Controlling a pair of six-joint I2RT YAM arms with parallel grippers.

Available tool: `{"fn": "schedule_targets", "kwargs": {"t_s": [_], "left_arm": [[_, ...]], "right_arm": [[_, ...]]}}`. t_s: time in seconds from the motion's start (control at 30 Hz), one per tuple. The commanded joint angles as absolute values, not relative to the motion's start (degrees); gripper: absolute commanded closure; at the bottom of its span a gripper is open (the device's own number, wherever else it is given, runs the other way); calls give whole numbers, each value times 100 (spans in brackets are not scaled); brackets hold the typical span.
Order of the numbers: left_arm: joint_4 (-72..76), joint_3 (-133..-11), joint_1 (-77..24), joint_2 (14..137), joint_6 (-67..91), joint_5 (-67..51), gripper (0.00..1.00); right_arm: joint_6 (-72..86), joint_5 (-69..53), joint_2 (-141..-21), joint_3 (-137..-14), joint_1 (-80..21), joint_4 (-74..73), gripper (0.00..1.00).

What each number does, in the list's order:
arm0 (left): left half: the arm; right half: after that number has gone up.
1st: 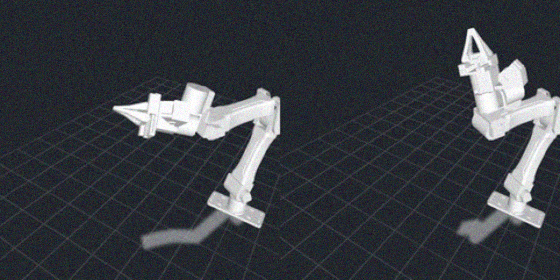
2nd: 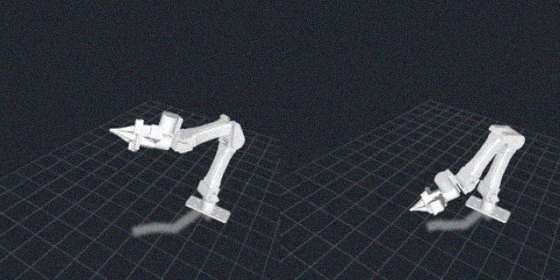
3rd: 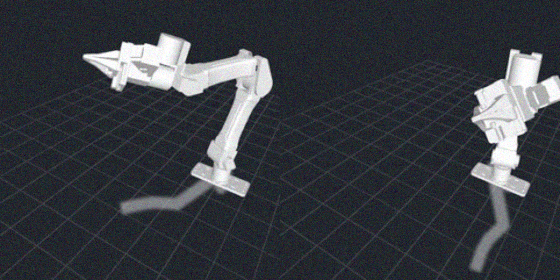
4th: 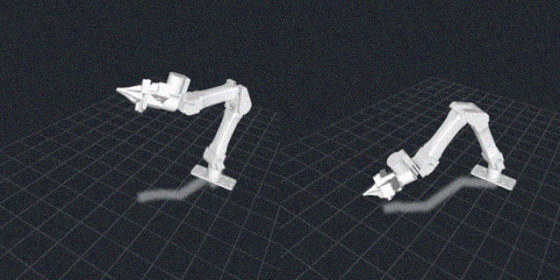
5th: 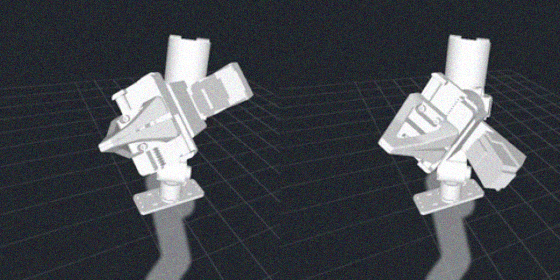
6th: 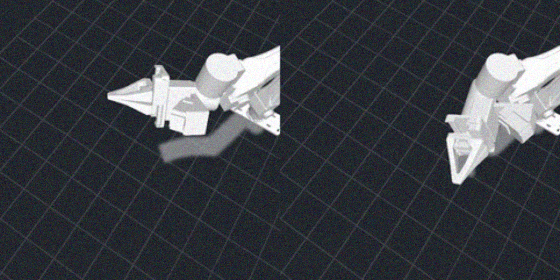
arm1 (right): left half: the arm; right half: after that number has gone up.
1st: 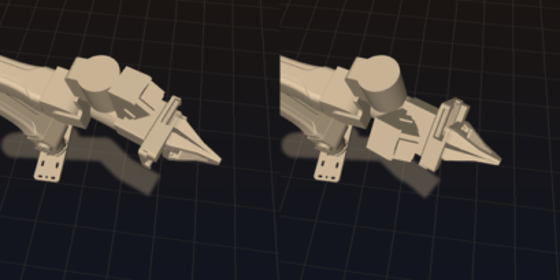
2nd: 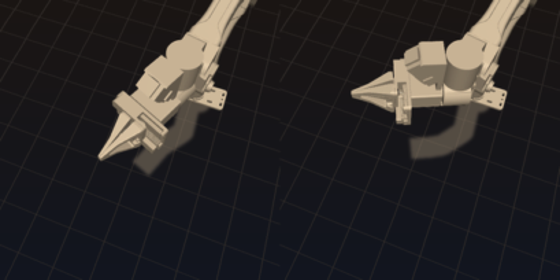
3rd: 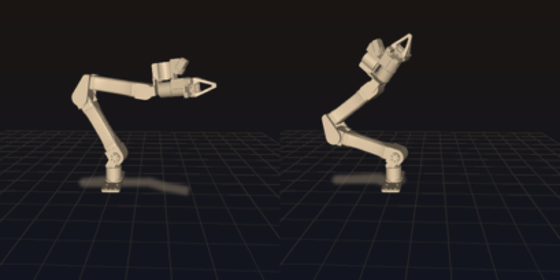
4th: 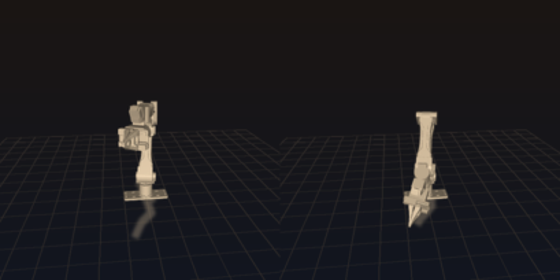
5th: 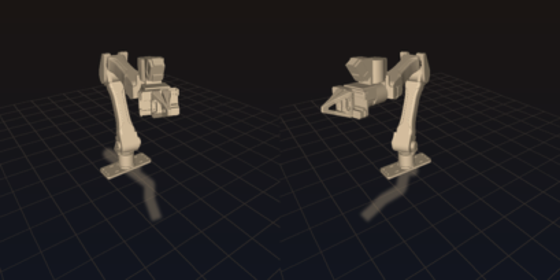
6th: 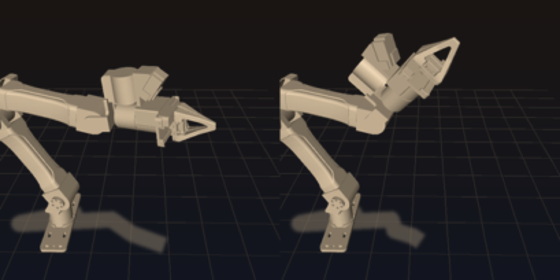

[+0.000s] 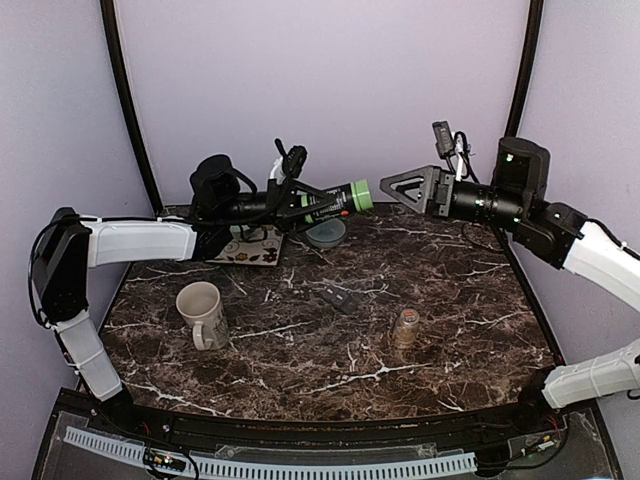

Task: Sort the pills into containers
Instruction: Unscrew the lid of the pill bottle.

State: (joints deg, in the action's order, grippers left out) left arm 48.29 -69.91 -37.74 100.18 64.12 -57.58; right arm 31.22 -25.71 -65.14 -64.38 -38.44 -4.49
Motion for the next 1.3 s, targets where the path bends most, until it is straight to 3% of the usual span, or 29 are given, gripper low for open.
{"fn": "schedule_targets", "kwargs": {"t_s": [0.0,0.1,0.4,0.77,1.27], "left_arm": [[4950,-6934,-3768,9605,6073,-5732,100],[4894,-6938,-3765,9595,5890,-5758,100],[3973,-6786,-3760,9161,5029,-5545,100],[3271,-6921,-3736,9024,4419,-5442,100],[3302,-7461,-3708,9434,4462,-5600,100]], "right_arm": [[4101,-1545,-6809,-6349,-3865,487,4],[3920,-1396,-7542,-7071,-3616,169,3],[3927,-2647,-9775,-9833,-2878,-870,6],[4947,-3880,-8215,-8300,-3025,-572,7],[5033,-3949,-7596,-7165,-3595,-922,8]]}}
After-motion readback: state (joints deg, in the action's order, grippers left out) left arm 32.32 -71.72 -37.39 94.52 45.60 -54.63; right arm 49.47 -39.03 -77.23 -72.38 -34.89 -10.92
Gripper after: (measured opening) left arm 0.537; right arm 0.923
